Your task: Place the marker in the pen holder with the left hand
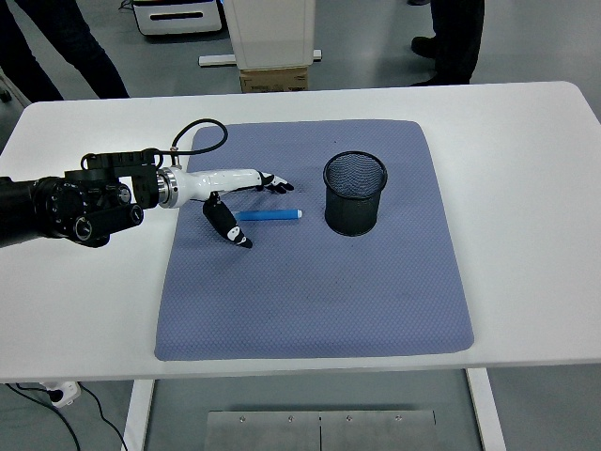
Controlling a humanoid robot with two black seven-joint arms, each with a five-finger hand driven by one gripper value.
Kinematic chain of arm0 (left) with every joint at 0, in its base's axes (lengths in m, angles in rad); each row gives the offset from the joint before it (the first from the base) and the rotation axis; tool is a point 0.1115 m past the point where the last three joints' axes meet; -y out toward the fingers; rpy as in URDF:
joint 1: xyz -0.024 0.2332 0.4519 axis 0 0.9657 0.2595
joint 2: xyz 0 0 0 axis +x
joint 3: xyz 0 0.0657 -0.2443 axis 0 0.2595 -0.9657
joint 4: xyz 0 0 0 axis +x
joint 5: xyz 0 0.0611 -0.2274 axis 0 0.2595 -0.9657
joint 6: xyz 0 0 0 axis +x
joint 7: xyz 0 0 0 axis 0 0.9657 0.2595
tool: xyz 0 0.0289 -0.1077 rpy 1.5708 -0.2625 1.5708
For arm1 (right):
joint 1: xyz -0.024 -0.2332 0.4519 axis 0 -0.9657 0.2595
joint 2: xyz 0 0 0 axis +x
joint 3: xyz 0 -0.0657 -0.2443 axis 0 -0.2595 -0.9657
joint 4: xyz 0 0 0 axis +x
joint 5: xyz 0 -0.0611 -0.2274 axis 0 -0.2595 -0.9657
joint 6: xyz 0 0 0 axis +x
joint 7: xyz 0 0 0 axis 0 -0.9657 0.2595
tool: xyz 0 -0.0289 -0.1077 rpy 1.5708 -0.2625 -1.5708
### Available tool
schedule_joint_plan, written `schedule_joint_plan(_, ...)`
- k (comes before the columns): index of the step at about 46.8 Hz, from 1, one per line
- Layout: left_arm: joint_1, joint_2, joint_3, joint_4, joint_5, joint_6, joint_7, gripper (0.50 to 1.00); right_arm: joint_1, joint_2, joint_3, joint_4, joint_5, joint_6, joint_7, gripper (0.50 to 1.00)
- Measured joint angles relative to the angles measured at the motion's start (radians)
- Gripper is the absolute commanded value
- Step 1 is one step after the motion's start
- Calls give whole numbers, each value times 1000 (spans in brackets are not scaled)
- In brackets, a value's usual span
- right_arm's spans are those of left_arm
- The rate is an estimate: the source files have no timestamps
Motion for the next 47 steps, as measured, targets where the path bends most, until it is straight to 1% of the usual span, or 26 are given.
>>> schedule_joint_plan(2, 0, -3, 0, 0, 1, 0, 2, 819, 0, 0, 0, 0, 0, 0, 0, 1000)
schedule_joint_plan(5, 0, -7, 0, 1, 1, 1, 3, 772, 0, 0, 0, 0, 0, 0, 0, 1000)
schedule_joint_plan(9, 0, -9, 0, 1, 1, 4, 4, 751, 0, 0, 0, 0, 0, 0, 0, 1000)
schedule_joint_plan(11, 1, -9, 0, 1, 1, 4, 4, 713, 0, 0, 0, 0, 0, 0, 0, 1000)
schedule_joint_plan(17, 2, -10, 0, 7, 3, 4, 4, 663, 0, 0, 0, 0, 0, 0, 0, 1000)
schedule_joint_plan(23, 3, -10, 0, 15, 8, 4, 4, 651, 0, 0, 0, 0, 0, 0, -1, 1000)
schedule_joint_plan(31, 6, -9, 0, 20, 9, 4, 4, 651, 0, 0, 0, 0, 0, 0, -1, 1000)
schedule_joint_plan(36, 8, -8, 0, 20, 37, 31, 4, 651, 0, 0, 0, 0, 0, 0, -1, 1000)
schedule_joint_plan(44, 12, -8, 0, 20, 55, 39, 4, 651, 0, 0, 0, 0, 0, 0, 0, 1000)
schedule_joint_plan(47, 12, -8, 0, 21, 56, 39, 4, 637, 0, 0, 0, 0, 0, 0, 0, 1000)
